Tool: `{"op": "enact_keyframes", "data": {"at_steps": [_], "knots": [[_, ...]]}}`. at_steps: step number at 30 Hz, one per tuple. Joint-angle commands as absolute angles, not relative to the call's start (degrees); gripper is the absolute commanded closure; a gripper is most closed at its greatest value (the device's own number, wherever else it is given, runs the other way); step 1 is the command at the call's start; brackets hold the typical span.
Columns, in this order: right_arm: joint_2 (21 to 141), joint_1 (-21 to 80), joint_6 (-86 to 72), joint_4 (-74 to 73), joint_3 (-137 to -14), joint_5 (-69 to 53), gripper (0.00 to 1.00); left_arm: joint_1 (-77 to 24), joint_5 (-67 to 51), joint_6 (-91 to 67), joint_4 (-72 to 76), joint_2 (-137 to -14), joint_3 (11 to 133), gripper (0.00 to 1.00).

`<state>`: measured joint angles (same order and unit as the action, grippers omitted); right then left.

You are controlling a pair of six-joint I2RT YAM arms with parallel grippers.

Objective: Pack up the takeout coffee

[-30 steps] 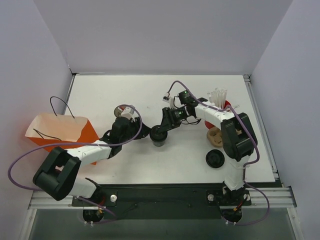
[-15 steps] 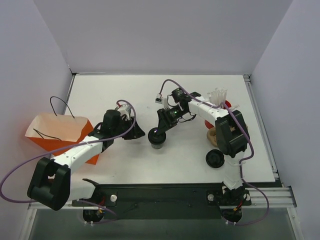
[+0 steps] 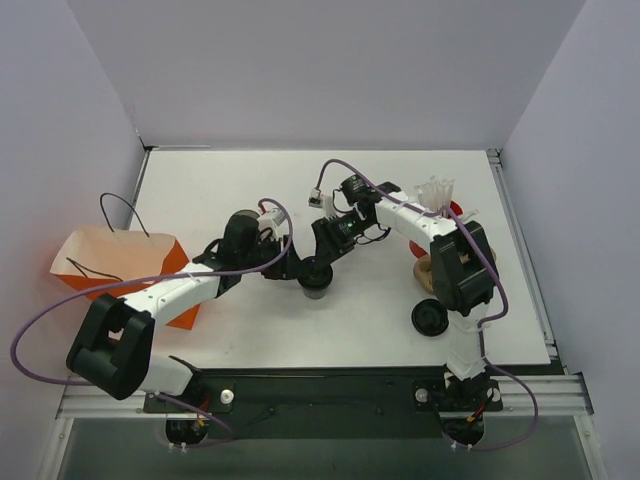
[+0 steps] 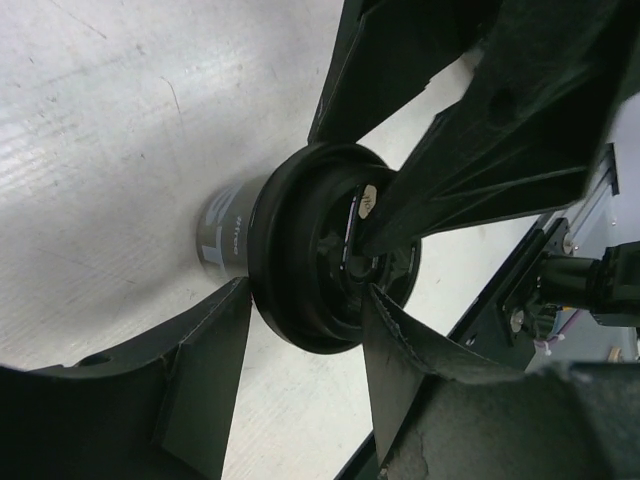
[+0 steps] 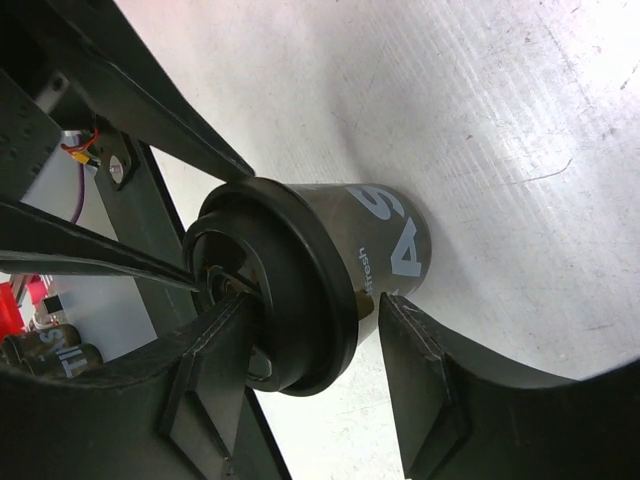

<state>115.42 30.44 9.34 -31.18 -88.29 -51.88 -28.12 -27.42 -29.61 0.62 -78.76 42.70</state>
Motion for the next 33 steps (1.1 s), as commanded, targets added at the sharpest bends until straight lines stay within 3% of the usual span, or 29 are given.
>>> {"op": "enact_keyframes", "data": {"at_steps": [1, 10, 20, 33], "knots": [[117.2, 30.9, 13.1, -34.6, -87.5, -45.0, 0.48, -30.2, -23.6, -28.4, 1.1, -81.3, 44.3, 0.43], [116.8, 29.6, 5.4, -33.8, -88.3, -43.2, 0.42, -31.7, -13.1, -31.0, 1.4, -79.8, 39.5, 0.46], [107.1, 27.9, -12.5, -18.9, -78.7, -44.7, 0.27, -32.8, -9.1, -34.3, 2.4, -79.4, 35.9, 0.47], [98.3, 27.2, -30.0, -2.8, -66.3, -40.8, 0.25, -33.4, -6.4, -38.1, 1.8, -78.7, 35.0, 0.48]]}}
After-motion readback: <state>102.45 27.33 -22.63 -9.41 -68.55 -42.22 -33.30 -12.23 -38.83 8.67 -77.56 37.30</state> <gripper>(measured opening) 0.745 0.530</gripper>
